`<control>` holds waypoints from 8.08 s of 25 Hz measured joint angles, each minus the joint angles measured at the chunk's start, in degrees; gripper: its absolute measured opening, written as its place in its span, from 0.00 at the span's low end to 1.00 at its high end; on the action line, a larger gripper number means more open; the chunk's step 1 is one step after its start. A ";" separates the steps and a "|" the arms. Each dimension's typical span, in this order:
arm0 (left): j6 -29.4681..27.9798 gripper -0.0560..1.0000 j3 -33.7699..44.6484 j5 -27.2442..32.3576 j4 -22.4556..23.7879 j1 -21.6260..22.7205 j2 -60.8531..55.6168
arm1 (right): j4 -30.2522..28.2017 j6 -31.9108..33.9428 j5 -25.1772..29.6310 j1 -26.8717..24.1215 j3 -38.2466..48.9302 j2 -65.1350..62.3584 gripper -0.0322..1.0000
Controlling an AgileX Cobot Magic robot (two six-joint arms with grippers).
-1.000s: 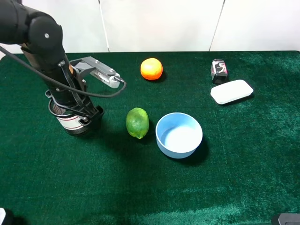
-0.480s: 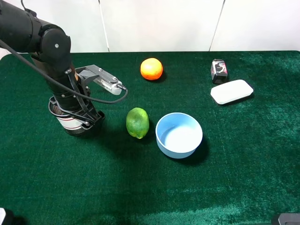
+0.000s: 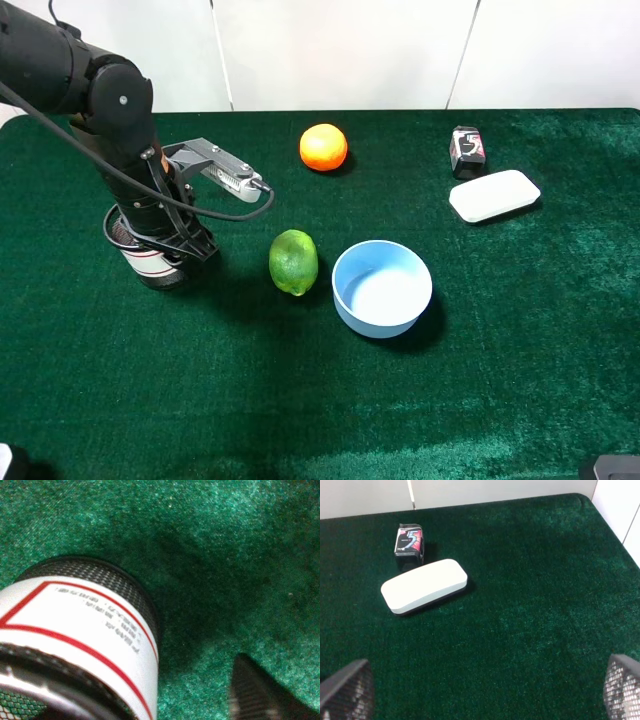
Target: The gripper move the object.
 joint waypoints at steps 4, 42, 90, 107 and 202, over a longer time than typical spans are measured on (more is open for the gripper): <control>0.00 0.32 0.00 0.00 0.00 0.00 0.00 | 0.00 0.00 0.00 0.00 0.00 0.00 0.70; -1.54 0.14 -22.26 26.53 -0.98 0.00 -1.27 | 0.00 0.00 0.00 0.00 0.00 0.00 0.70; -4.47 0.14 -68.24 32.60 -2.50 -27.03 22.34 | 0.00 0.00 0.00 0.00 0.00 0.00 0.70; -4.88 0.14 -68.56 24.73 -2.69 -34.45 25.56 | 0.00 0.00 0.00 0.00 0.00 0.00 0.70; -6.38 0.86 -87.92 32.70 2.96 -33.08 34.39 | 0.28 0.07 -0.89 0.00 0.06 -0.02 0.70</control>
